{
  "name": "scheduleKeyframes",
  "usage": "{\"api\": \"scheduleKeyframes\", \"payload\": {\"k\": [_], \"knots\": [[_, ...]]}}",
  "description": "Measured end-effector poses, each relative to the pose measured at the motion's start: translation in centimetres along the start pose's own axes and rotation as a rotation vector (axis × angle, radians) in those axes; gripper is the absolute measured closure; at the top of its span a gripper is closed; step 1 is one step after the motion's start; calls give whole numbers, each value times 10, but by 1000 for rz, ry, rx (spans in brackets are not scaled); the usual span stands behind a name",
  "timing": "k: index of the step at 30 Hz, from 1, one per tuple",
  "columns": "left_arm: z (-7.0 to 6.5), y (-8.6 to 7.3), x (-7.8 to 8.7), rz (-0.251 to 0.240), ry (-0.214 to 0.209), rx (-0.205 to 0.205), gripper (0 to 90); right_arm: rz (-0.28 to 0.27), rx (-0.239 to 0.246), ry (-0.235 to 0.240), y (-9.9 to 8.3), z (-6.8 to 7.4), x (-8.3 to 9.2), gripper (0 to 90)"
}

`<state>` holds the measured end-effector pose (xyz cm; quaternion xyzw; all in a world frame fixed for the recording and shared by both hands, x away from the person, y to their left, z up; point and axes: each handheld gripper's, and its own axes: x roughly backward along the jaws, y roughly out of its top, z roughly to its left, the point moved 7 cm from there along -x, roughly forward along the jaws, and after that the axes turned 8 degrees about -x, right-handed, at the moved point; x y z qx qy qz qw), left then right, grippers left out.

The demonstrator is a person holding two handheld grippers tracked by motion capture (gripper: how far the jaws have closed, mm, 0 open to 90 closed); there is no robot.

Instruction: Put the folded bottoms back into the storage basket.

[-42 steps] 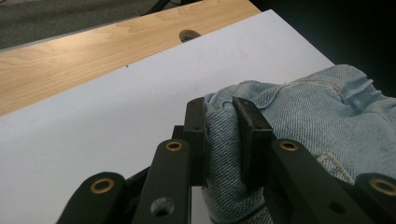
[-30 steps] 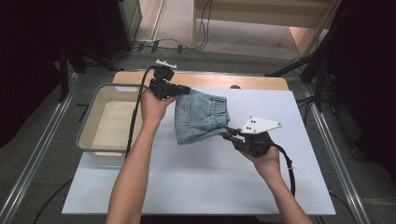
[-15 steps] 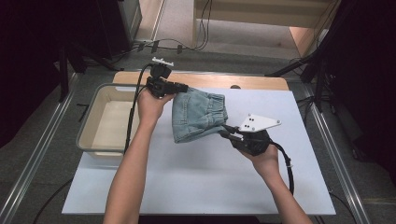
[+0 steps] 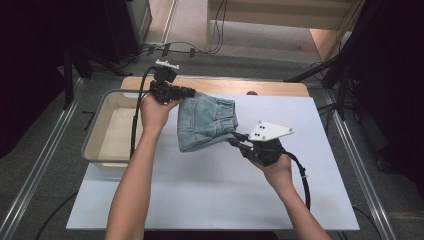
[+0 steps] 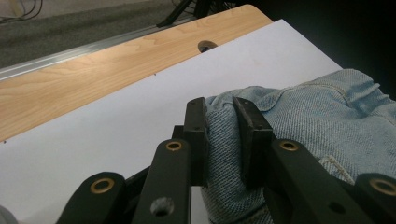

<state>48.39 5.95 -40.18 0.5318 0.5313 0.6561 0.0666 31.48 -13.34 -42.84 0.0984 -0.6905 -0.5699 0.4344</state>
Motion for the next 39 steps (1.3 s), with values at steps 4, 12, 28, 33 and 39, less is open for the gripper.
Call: {"api": "scheduleKeyframes", "payload": {"k": [4, 12, 28, 33, 39], "knots": [[2, -1, 5, 2, 7, -4, 777, 0, -1, 9, 3, 3, -3, 775], [9, -4, 14, -2, 21, -1, 777, 4, 4, 25, 8, 9, -10, 774], [26, -12, 33, -9, 54, 14, 777, 2, 37, 45, 21, 24, -28, 775], [29, -14, 39, -10, 61, 14, 777, 2, 41, 56, 25, 27, -32, 775], [33, -15, 44, -9, 68, 15, 777, 1, 46, 62, 28, 31, -35, 774]]}}
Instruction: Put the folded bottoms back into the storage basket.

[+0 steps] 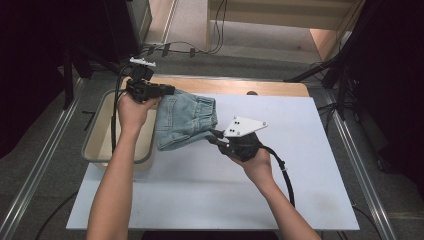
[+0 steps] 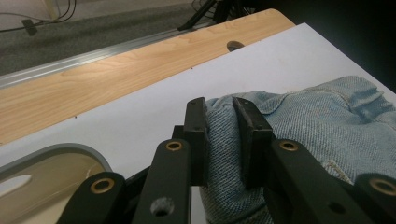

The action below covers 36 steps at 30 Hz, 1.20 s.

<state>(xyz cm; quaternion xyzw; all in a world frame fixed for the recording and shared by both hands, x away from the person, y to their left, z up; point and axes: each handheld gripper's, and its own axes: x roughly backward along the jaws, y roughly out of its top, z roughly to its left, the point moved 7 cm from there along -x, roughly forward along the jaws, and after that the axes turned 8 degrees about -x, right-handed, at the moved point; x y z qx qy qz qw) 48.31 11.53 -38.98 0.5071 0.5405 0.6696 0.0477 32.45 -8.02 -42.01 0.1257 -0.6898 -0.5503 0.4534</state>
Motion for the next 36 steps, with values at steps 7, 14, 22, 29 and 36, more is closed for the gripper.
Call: {"api": "scheduleKeyframes", "payload": {"k": [7, 14, 22, 29, 36], "knots": [[4, -2, 5, 0, 9, -2, 777, -1, 8, 8, 5, 5, -4, 774], [8, -4, 10, -3, 21, -10, 777, 8, 11, 12, 8, 7, -9, 774], [13, -7, 13, 1, 26, -5, 778, 11, 11, 18, 10, 11, -15, 775], [18, -10, 16, 0, 30, -2, 777, 13, 14, 24, 13, 14, -19, 774], [22, -12, 22, -2, 39, -2, 778, 7, 21, 27, 17, 18, -22, 774]]}}
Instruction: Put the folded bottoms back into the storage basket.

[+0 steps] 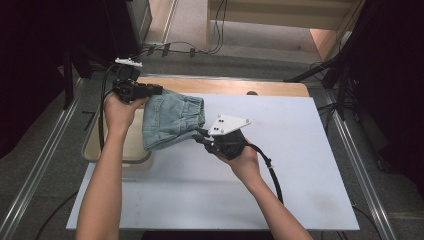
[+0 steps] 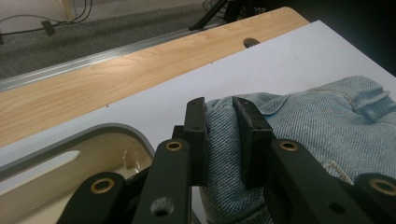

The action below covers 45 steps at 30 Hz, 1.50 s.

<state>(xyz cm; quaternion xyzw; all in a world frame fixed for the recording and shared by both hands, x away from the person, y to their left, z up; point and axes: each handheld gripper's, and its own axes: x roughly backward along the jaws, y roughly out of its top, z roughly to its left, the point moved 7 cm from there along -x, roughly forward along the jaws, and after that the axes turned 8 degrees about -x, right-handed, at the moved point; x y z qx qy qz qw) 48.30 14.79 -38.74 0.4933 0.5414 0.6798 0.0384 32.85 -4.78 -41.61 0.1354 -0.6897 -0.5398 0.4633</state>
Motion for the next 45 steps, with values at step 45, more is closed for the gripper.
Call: {"api": "scheduleKeyframes", "payload": {"k": [45], "knots": [[35, -20, 36, -2, 63, 4, 777, 16, 49, 44, 27, 27, -36, 774]]}}
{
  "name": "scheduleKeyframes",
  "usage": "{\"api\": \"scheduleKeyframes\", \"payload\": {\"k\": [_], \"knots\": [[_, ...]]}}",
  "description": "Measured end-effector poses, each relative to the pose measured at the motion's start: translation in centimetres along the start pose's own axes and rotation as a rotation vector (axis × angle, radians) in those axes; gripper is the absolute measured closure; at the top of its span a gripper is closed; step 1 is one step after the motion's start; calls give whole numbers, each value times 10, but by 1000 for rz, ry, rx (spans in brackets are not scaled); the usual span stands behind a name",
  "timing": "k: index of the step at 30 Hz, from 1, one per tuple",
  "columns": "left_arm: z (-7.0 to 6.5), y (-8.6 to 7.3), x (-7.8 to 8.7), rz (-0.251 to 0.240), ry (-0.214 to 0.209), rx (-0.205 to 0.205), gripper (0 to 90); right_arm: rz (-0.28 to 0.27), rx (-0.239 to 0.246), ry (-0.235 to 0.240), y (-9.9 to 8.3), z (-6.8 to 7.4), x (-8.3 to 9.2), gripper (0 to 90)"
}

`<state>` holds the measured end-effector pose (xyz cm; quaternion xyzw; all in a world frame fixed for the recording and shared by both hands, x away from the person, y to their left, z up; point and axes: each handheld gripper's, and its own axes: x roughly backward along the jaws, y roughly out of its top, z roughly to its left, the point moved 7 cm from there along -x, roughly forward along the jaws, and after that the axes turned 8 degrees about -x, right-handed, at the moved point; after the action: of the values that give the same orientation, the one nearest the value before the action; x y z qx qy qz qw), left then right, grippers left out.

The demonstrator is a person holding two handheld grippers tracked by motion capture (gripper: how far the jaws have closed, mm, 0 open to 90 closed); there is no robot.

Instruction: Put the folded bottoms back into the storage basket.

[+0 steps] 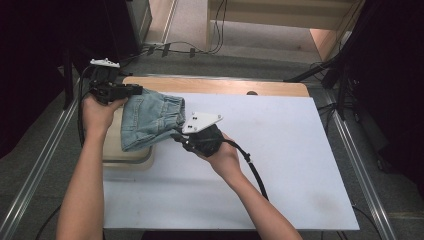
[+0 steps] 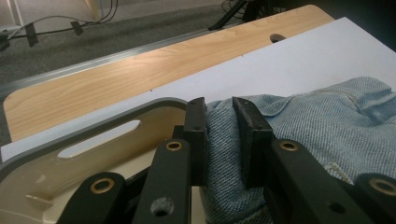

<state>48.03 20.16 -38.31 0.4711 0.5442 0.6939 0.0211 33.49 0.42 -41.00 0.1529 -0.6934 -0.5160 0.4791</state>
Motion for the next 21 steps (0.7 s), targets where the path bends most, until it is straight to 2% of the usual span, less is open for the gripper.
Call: {"api": "scheduleKeyframes", "payload": {"k": [21], "knots": [[22, -8, 13, -4, 23, 36, 777, 24, 38, 24, 18, 13, -22, 773]]}}
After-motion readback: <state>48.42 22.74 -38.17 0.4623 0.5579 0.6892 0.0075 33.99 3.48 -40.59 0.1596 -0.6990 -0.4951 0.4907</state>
